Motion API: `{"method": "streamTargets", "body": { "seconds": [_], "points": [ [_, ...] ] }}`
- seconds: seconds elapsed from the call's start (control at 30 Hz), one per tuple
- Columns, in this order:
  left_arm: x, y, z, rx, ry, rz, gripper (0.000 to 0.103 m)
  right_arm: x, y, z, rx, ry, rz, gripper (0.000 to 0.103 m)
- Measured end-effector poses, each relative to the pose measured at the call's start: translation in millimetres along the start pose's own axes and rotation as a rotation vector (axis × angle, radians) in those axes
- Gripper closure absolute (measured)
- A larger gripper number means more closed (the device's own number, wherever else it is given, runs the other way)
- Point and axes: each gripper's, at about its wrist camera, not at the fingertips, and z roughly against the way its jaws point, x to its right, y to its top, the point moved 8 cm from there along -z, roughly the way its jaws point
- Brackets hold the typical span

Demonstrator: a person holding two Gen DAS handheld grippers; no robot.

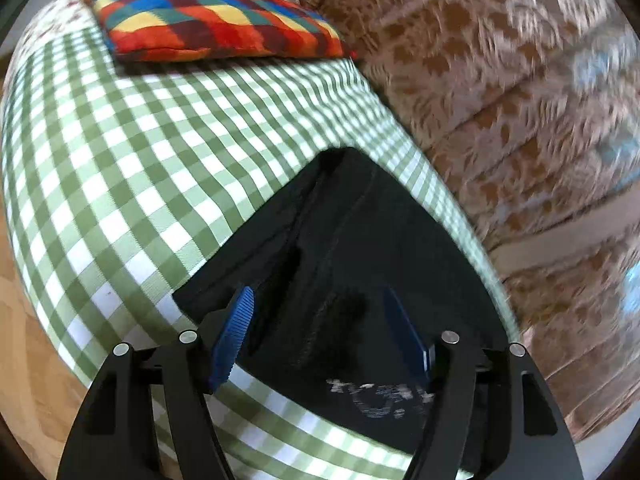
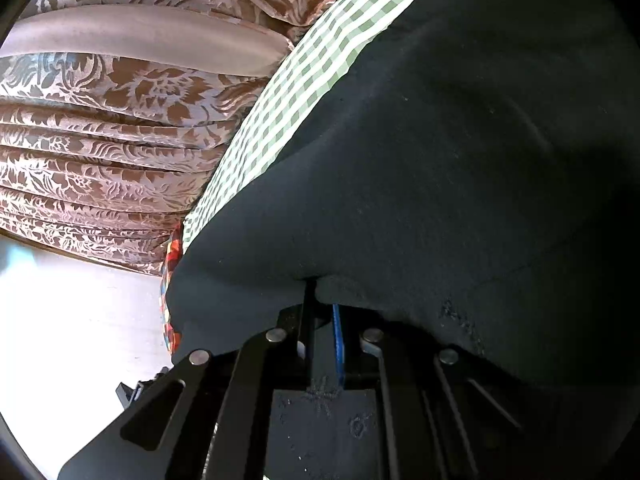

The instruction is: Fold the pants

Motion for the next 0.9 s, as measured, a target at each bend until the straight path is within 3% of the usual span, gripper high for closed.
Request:
{"method": "streamTargets", "body": {
  "seconds": [0.03,0.1,0.2,0.33,0.47,0.57,0.73,0.9],
  "points": [
    [1.8,-2.2,-7.0,-0.022,0.010,-0.022,0.090,-0.8,1.0,0.4,-0.001,-0.001,-0.001,0.096],
    [9.8,0.3,-16.6,-0.023,0.024,-0.046,0.097,-3.1,3.0,2.2,0.003,0.000,0.008,0.097],
    [41.8,35.1,-1.7,0.068,-0.054,-0.075,0.098,-19.5,15.4,15.9,0.035,0.023,0.035,0.098],
    [96.4,90.0,46.4,0.253,-0.171,-0.181,0.098,-57.5,34.7,45.1,0.103,0.092,0.112,0.098],
    [121.3,101.5,77.2,0.357,-0.217,-0.310,0.098,-85.4,20.3,69.2,0.110,0.099,0.228,0.098],
    [95.8,86.9,66.8,0.320,-0.200,-0.314,0.098,-76.5,-9.1,77.1,0.064,0.069,0.277,0.098],
    [10.9,31.0,27.1,0.171,-0.090,-0.234,0.098,-37.5,-70.8,64.9,-0.055,-0.022,0.282,0.098],
    [-41.9,-0.2,13.6,0.096,-0.078,-0.069,0.090,-8.5,-85.9,47.8,-0.093,-0.079,0.235,0.098]
  ]
}}
